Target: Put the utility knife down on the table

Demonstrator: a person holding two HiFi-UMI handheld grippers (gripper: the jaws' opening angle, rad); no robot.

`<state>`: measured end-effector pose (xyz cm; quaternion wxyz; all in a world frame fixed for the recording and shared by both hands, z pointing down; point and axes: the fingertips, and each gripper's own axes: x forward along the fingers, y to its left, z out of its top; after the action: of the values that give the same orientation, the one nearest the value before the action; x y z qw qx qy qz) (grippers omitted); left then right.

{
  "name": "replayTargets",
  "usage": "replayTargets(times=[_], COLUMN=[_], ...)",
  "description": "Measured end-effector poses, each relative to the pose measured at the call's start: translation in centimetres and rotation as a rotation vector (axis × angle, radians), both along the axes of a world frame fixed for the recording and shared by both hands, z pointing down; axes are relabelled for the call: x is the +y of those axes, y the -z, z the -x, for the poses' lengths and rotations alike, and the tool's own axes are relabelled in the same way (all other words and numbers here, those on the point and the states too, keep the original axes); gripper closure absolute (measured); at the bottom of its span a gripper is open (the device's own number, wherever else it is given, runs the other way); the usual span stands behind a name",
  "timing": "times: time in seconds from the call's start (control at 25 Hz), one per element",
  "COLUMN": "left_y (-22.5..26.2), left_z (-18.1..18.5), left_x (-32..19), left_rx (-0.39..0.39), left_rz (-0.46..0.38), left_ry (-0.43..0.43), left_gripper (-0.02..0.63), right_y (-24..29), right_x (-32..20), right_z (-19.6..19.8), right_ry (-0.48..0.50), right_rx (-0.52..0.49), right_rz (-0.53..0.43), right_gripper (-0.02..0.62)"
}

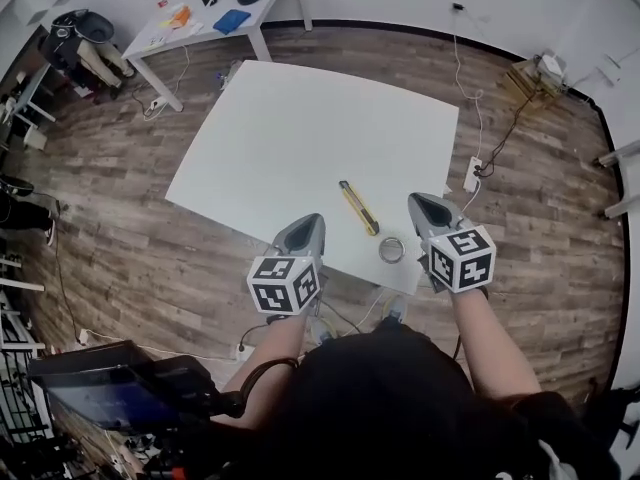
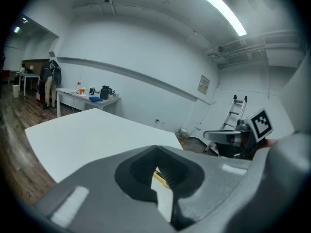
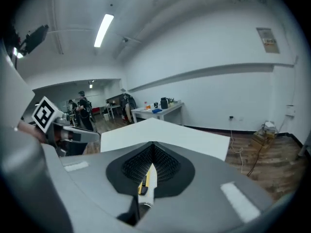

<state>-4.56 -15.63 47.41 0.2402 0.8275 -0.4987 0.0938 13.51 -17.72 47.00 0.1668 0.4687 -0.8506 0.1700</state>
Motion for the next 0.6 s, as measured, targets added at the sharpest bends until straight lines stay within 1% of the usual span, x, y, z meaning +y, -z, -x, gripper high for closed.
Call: replayTargets(times=[0.12, 0.24, 0.4, 0.6], left_y=[1.1, 2.4, 2.8, 2.6], left_z=[-0.2, -0.7, -1.4, -1.4], left_x=[-0.9, -0.8, -0.4, -0.1], left_rx=[-0.016, -0.033, -0.048, -0.057], left_rz=[-0.03, -0.066, -0.077, -0.068], left_ry=[0.016, 0.043, 0.056, 0.055], left_gripper=[0.606, 0.606, 0.606, 0.606], right_y=[3.3, 4.1, 3.4, 3.1], right_x=[1.5, 2.7, 3.0, 2.6], right_z=[-3.6, -5.2, -4.8, -3.5], right_ry=[-0.052, -0.079, -0.079, -0.045], right_rx=[-0.002, -0.003, -0.027, -0.028], right_rz=[-0.071, -0.101, -0.084, -0.077], right_gripper=[0.574, 0.574, 0.574, 0.574])
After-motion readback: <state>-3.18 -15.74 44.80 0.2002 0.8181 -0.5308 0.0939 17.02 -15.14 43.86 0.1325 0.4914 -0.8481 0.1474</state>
